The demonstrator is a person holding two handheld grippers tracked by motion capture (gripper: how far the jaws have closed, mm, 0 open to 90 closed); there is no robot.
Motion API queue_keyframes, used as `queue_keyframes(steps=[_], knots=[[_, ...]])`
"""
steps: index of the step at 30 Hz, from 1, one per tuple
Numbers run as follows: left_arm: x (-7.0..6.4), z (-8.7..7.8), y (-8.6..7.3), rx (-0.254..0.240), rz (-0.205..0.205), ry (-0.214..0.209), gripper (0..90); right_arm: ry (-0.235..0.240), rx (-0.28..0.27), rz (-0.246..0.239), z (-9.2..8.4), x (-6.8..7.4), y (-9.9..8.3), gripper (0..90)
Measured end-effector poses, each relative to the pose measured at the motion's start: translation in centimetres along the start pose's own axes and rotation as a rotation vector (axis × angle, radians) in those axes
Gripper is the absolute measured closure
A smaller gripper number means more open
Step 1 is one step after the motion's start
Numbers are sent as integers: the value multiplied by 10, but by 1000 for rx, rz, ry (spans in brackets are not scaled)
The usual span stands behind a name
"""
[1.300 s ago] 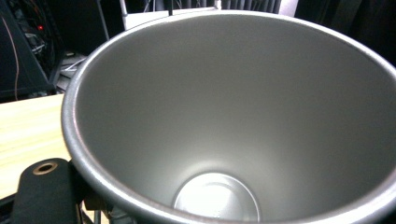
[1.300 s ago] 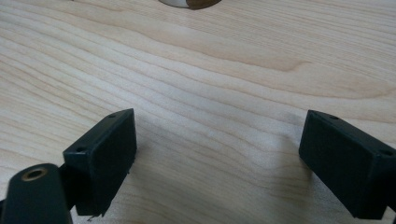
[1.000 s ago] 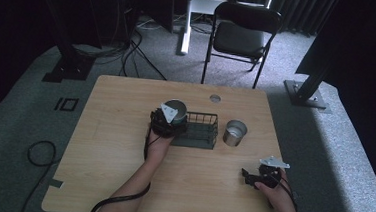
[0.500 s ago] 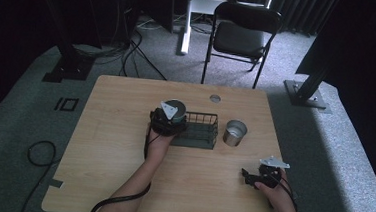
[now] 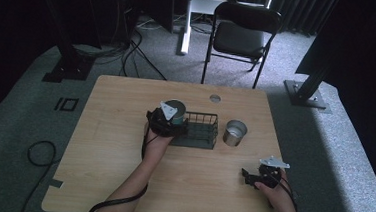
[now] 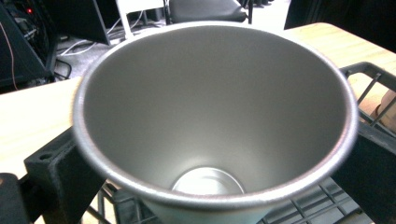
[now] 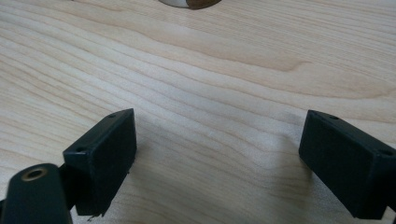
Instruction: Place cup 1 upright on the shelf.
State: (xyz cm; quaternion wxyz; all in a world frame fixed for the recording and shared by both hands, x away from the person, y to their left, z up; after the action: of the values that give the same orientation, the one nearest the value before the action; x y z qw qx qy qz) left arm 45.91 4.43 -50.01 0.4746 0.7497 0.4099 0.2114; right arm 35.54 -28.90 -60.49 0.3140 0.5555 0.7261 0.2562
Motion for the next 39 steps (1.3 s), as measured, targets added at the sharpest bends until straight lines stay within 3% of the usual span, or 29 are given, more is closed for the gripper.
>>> queue_keyframes(steps=[20, 29, 32, 39], knots=[[3, -37, -3, -7, 31, -13, 10, 0, -1, -1, 0, 0, 0, 109], [10, -50, -11, -5, 26, -6, 10, 0, -1, -1, 0, 0, 0, 109], [10, -54, -14, 2, 24, -30, 11, 0, -1, -1, 0, 0, 0, 109], [15, -67, -21, -3, 24, -33, 11, 0, 0, 1, 0, 0, 0, 109]])
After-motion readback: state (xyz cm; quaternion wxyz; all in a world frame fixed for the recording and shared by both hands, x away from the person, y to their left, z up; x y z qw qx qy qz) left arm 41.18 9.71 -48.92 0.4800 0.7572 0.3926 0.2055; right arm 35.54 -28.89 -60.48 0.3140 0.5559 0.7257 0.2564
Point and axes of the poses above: each handheld gripper's, and its own axes: z roughly forward along the jaws, y roughly out of its top, x roughly to its left, the point moved 7 cm from there along z, roughly forward along the jaws, and after that the axes turned 15 degrees about -y, right-handed, at the moved point
